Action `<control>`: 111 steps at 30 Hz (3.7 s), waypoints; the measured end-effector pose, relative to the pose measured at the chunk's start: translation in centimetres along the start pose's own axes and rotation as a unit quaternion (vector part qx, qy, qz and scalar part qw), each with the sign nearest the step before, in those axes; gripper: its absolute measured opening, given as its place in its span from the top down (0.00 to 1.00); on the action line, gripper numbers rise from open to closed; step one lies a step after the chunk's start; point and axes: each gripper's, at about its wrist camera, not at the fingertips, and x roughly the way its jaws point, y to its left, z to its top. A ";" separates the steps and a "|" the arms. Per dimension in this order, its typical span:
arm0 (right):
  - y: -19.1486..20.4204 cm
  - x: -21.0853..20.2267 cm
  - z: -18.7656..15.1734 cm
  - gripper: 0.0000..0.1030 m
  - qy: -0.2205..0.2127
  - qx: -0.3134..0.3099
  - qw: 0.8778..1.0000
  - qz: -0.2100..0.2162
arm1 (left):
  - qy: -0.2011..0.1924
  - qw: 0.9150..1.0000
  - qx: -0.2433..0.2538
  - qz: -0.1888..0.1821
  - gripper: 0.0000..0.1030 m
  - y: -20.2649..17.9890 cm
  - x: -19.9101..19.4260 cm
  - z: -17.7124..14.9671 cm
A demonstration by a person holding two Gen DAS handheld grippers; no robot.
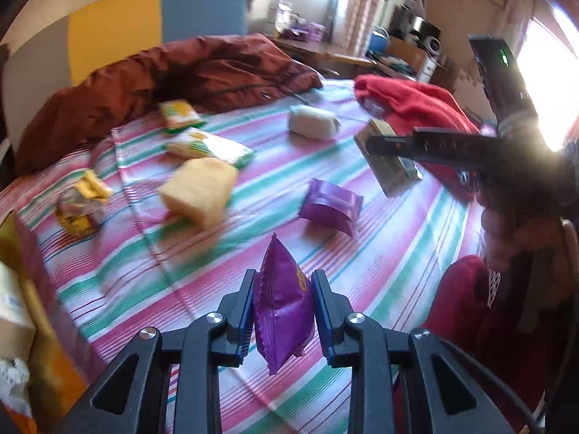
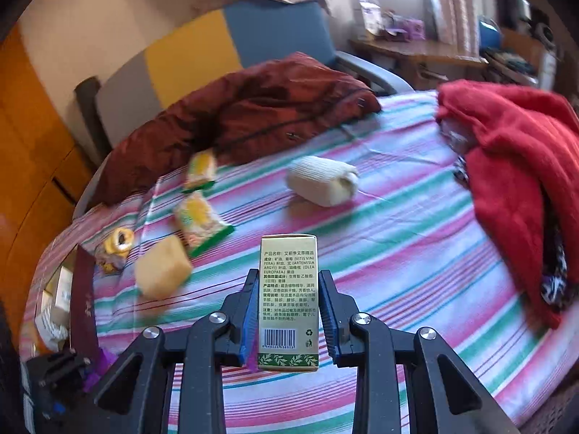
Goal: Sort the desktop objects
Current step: 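Carry the green-white box and purple packet into the gold tray and release, then move both grippers back toward the remaining objects on the bed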
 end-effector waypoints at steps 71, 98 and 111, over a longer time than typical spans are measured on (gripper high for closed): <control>32.1 1.9 -11.6 0.53 0.140 -0.222 0.928 0.265 | -0.160 0.905 -0.343 0.195 0.51 22.3 -19.9 -14.5; 31.9 0.9 -13.5 0.53 0.138 -0.255 0.920 0.264 | -0.076 0.872 -0.354 0.329 0.57 25.1 -17.4 -17.1; 28.9 -1.0 -11.0 0.37 0.096 -0.224 0.937 0.251 | -0.143 0.910 -0.301 0.248 0.53 20.2 -19.4 -12.5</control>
